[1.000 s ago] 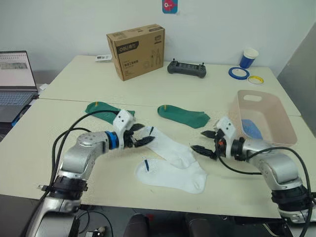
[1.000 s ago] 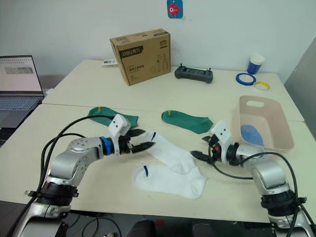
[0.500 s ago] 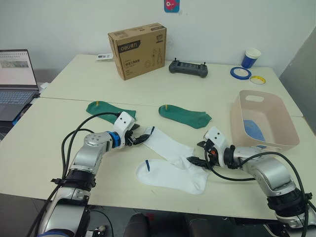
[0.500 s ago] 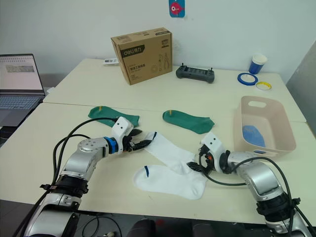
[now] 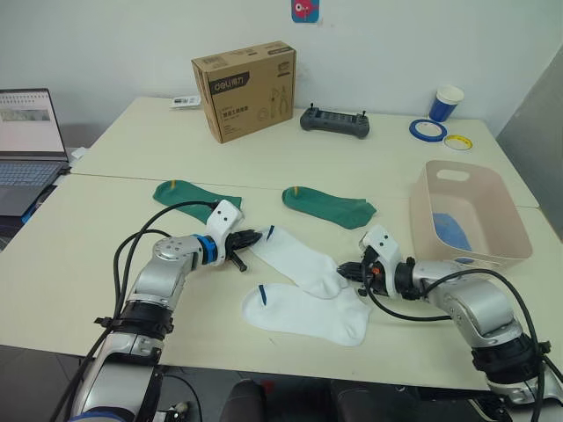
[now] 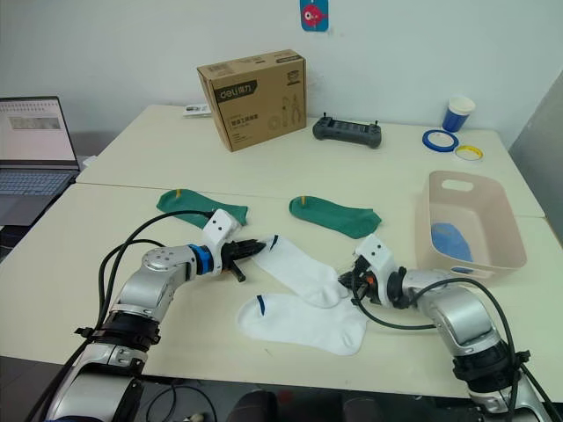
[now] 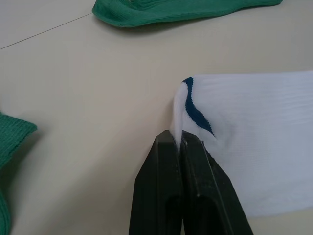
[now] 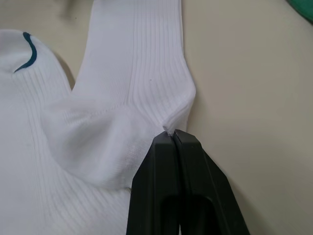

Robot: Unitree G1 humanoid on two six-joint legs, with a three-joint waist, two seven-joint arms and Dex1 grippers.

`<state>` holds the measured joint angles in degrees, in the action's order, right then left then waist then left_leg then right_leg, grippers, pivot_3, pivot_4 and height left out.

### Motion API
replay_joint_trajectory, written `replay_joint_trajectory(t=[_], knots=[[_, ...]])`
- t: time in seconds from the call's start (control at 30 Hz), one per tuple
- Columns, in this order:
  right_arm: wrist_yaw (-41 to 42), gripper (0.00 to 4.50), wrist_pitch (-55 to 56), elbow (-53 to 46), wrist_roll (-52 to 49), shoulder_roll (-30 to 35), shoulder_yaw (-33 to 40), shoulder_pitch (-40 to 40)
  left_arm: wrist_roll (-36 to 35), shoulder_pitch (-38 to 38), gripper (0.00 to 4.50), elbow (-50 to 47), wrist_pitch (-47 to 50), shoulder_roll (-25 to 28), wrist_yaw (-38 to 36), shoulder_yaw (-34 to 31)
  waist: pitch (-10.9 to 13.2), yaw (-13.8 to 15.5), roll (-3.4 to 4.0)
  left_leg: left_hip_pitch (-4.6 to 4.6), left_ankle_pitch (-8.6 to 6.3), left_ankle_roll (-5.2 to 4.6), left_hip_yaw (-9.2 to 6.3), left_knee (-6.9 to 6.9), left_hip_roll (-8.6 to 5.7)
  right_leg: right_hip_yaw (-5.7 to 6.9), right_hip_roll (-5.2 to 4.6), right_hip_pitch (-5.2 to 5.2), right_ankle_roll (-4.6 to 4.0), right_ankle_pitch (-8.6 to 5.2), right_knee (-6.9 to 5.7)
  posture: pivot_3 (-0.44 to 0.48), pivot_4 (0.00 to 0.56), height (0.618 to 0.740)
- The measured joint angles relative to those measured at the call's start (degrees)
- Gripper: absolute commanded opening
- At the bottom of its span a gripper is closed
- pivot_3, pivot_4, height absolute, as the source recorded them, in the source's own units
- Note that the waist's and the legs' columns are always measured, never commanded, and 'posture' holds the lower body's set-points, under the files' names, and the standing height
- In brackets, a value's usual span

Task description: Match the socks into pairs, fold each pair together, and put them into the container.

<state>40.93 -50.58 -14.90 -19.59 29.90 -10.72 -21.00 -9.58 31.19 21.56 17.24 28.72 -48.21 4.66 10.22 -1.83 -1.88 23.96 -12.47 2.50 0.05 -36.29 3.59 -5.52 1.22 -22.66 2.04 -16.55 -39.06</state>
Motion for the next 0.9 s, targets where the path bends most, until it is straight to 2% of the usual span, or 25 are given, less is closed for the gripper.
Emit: replay_joint_trajectory(t=[0.23, 0.33, 0.53, 0.63, 0.8, 0.9], knots=[[0.0, 0.05, -0.3, 1.4, -1.5, -1.1, 1.8, -0.9, -0.8, -1.0, 0.0, -2.4, 1.5, 0.3, 0.1, -1.0, 0.0, 0.0, 0.0, 0.01, 0.0, 0.0, -0.01, 0.0, 0.01, 0.0, 0.0, 0.0, 0.0, 0.0, 0.0, 0.0, 0.15, 0.74], [1.0, 0.05, -0.4, 1.5, -2.6, -0.6, 2.9, -1.6, -3.0, -2.9, 0.0, -6.4, 4.3, 0.6, 0.1, -3.0, 0.0, 0.0, 0.0, 0.01, 0.0, 0.0, -0.01, 0.0, 0.01, 0.0, 0.0, -0.01, 0.0, 0.0, 0.0, 0.0, 0.15, 0.74], [8.0, 0.05, -3.9, 0.3, -10.4, 5.4, 7.6, -3.2, -14.3, -10.9, 0.0, -26.6, 21.2, 4.7, -1.0, -8.2, 0.0, -0.1, 0.0, -0.01, -0.01, 0.0, -0.03, 0.03, 0.03, 0.01, -0.03, 0.01, 0.0, -0.01, 0.01, 0.0, 0.15, 0.74], [10.5, 0.05, -5.8, -1.0, -14.0, 6.6, 8.7, -3.3, -19.3, -13.4, 0.0, -33.2, 27.6, 5.1, -0.5, -9.9, 0.0, -0.2, 0.0, -0.05, 0.0, 0.0, -0.07, 0.04, 0.03, 0.04, -0.01, 0.04, 0.21, -0.13, 0.0, 0.0, 0.15, 0.74], [16.8, 0.05, -9.0, -2.8, -20.5, 13.3, 10.2, -2.5, -31.6, -22.7, 0.0, -47.2, 40.8, 5.3, 4.6, -18.4, 0.0, -0.3, 0.0, -0.08, -0.01, 0.0, -0.02, 0.02, 0.02, 0.0, -0.09, 0.09, 0.23, -0.14, 0.04, 0.0, 0.15, 0.74], [17.8, 0.05, -9.1, -3.5, -22.2, 14.0, 10.4, -2.0, -34.8, -26.2, 0.0, -51.5, 43.2, 5.2, 7.1, -19.7, 0.0, -0.2, 0.0, -0.14, 0.0, 0.0, -0.07, 0.02, 0.02, 0.03, -0.06, 0.13, 0.24, -0.15, 0.02, 0.0, 0.15, 0.74]])
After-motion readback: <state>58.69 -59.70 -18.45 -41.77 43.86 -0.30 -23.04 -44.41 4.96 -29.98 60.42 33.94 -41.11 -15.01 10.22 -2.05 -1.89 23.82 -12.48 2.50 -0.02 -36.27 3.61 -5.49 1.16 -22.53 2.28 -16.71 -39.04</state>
